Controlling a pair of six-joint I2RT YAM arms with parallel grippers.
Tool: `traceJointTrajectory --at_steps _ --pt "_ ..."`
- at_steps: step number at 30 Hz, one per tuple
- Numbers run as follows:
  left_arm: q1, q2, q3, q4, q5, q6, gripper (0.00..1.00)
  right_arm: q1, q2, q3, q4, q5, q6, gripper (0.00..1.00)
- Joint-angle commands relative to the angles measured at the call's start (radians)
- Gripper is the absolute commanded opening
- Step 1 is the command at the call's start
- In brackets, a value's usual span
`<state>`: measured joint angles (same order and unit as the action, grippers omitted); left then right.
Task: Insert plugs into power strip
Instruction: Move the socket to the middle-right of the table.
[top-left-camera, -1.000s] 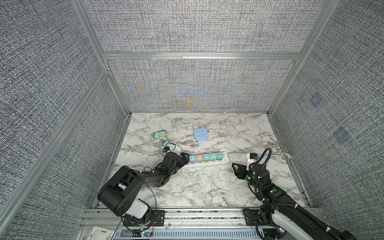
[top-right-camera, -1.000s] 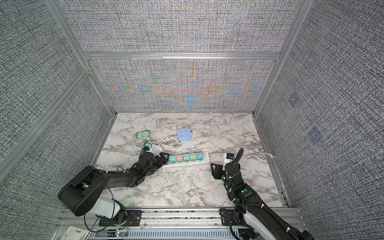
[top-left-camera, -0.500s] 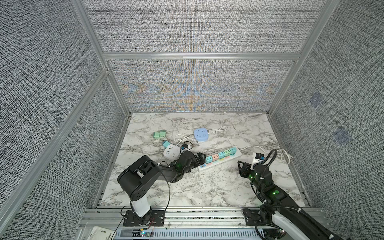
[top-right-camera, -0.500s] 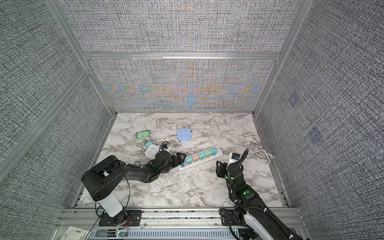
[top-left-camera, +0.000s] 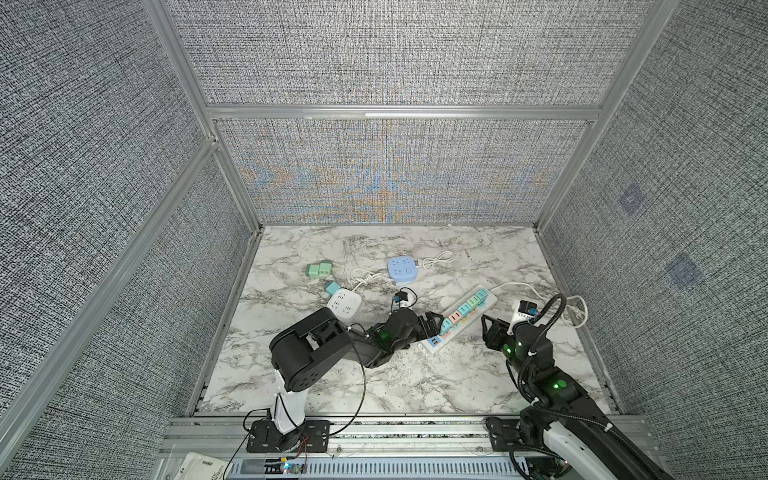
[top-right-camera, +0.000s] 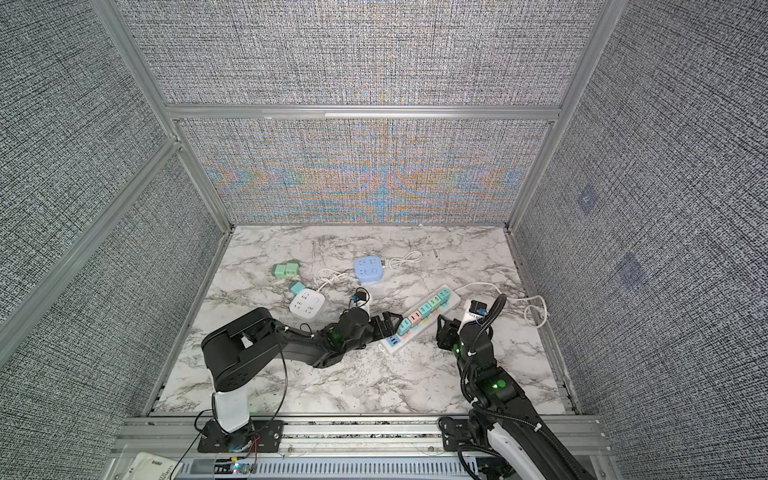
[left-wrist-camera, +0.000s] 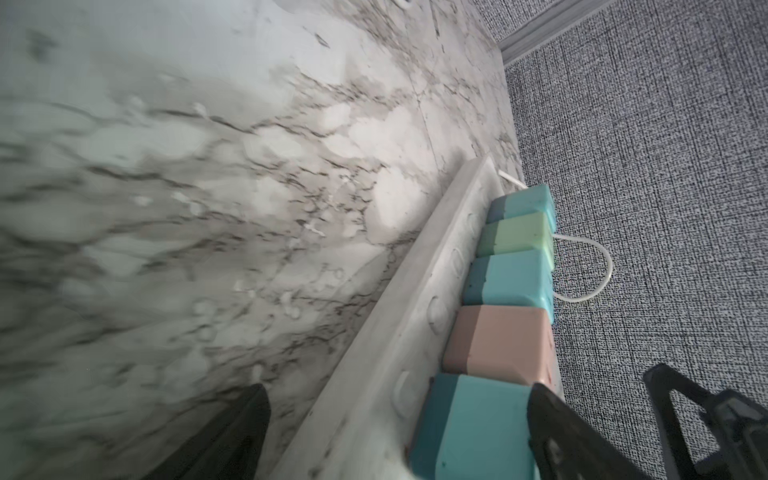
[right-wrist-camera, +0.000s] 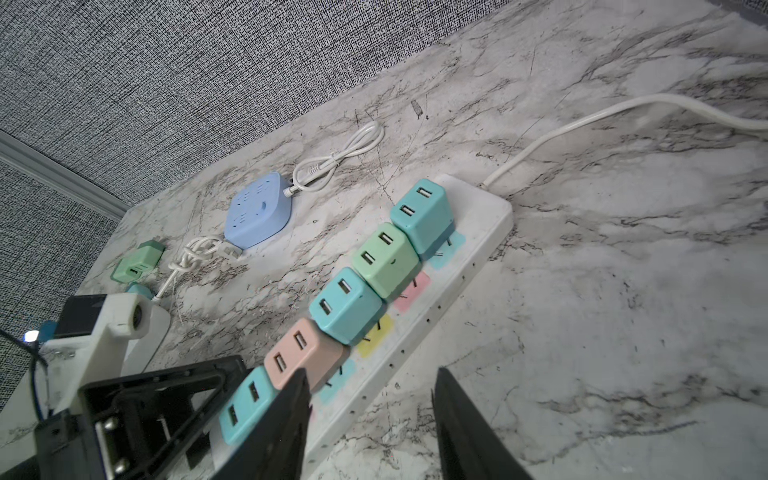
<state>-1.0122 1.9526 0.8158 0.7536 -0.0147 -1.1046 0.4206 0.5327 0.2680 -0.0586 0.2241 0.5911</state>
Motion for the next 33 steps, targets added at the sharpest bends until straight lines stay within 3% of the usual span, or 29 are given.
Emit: traceJointTrajectory --at_steps 1,8,11,18,20,21,25,27,30,33 --pt "-0.044 0.059 0.059 0.017 0.007 -0.005 0.97 0.000 -0.013 0.029 -0.041 0.025 -0.016 0.50" --pt "-0.092 0.049 0.142 -0.039 -0.024 0.077 0.97 0.000 -0.025 0.088 -0.086 0.035 -0.036 0.51" --pt "-0.091 -0.033 0.118 -0.075 -0.080 0.188 0.97 0.000 -0.017 0.117 -0.101 0.028 -0.039 0.51" --pt "-0.079 -0.393 0.042 -0.325 -0.434 0.525 0.99 0.001 0.022 0.197 -0.100 -0.046 -0.047 0.51" --pt "-0.070 -0.480 0.036 -0.422 -0.595 0.542 1.00 0.005 0.079 0.220 -0.067 -0.088 -0.045 0.51" --pt "-0.052 -0.515 0.026 -0.439 -0.620 0.555 1.00 0.008 0.109 0.231 -0.049 -0.103 -0.045 0.51" --pt "0.122 -0.585 -0.020 -0.464 -0.466 0.530 1.00 0.050 0.319 0.308 0.023 -0.116 -0.059 0.51" --pt "0.183 -0.586 -0.017 -0.477 -0.447 0.525 1.00 0.065 0.430 0.370 0.041 -0.107 -0.075 0.51" --pt "0.259 -0.541 0.049 -0.517 -0.412 0.561 1.00 0.075 0.628 0.501 0.049 -0.111 -0.097 0.51" --pt "0.352 -0.431 0.163 -0.534 -0.279 0.600 1.00 0.079 0.782 0.641 0.006 -0.141 -0.097 0.50"
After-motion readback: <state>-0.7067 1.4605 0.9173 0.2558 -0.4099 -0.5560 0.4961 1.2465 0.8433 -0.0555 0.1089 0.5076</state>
